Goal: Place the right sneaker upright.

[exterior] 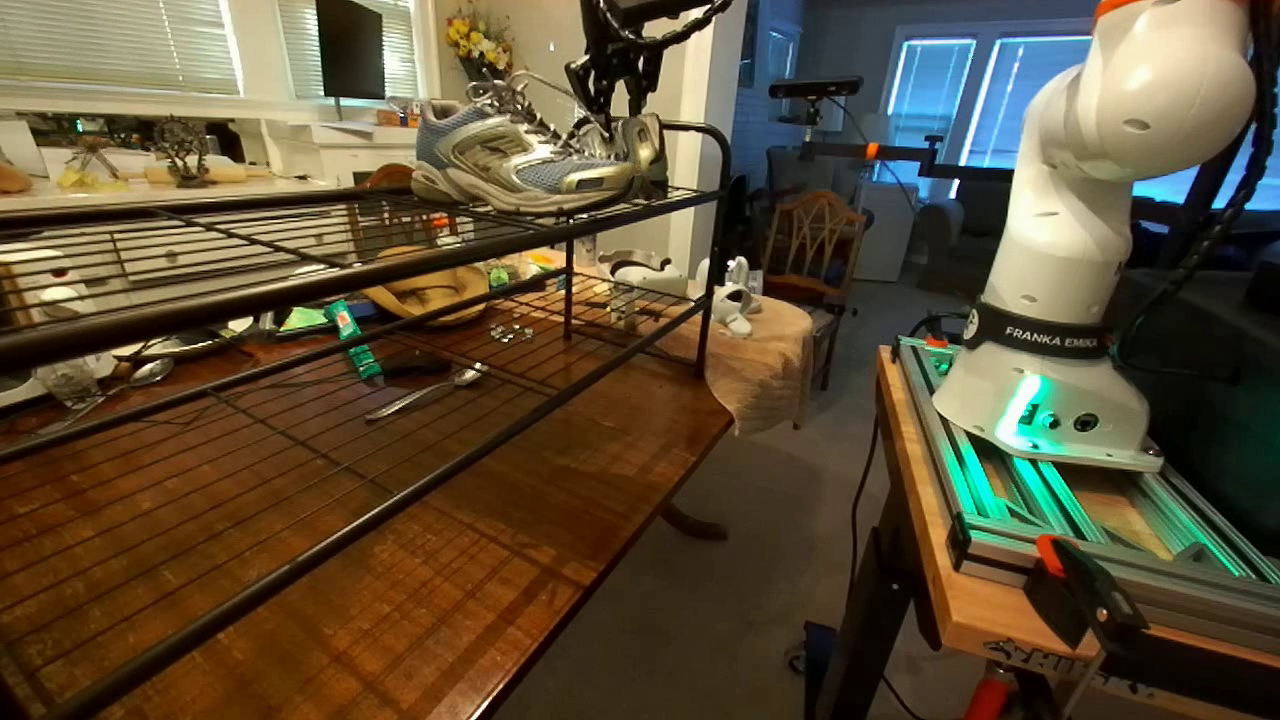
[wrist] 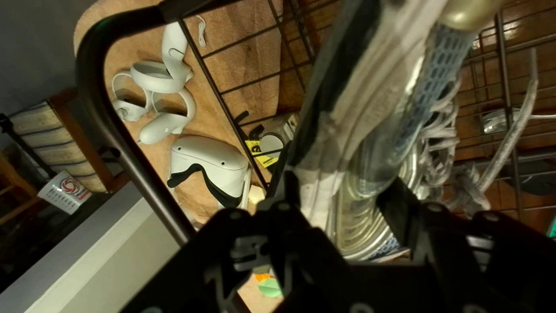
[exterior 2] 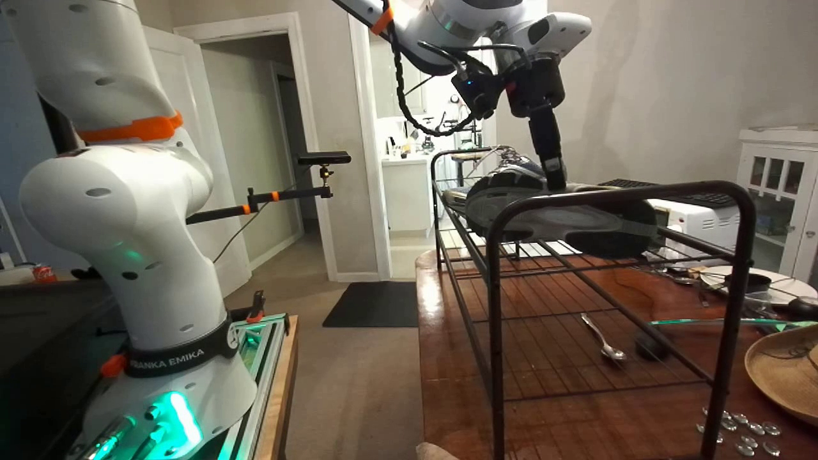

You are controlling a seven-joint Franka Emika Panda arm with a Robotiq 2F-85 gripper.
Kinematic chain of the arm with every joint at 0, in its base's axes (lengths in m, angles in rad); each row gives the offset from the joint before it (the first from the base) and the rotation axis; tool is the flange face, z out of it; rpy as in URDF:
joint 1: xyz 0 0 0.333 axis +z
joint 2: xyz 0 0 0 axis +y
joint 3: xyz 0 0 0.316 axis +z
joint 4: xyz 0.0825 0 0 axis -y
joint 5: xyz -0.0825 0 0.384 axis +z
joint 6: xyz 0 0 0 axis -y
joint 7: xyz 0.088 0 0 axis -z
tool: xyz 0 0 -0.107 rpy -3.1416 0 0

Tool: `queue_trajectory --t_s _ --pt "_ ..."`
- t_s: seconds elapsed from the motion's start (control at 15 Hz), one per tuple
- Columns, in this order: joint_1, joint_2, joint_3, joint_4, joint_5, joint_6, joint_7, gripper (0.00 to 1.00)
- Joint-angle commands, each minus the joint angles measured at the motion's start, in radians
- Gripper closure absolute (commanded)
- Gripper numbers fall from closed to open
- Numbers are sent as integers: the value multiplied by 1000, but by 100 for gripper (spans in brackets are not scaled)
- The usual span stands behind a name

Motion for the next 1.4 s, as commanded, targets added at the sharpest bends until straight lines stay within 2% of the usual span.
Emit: queue_trajectory --t_s 0.0,0.4,0.53,0.93,1.07,1.33 --pt "1 -68 -11 -78 85 123 -60 76" --pt "-24 -131 -42 -198 191 456 -187 76" --pt "-27 -136 -58 -231 260 534 -275 76" --pt "-18 -138 -106 -250 510 550 -597 76" --pt "-31 -137 -110 -240 516 522 -655 76" --pt "-68 -129 -102 -230 430 504 -676 76"
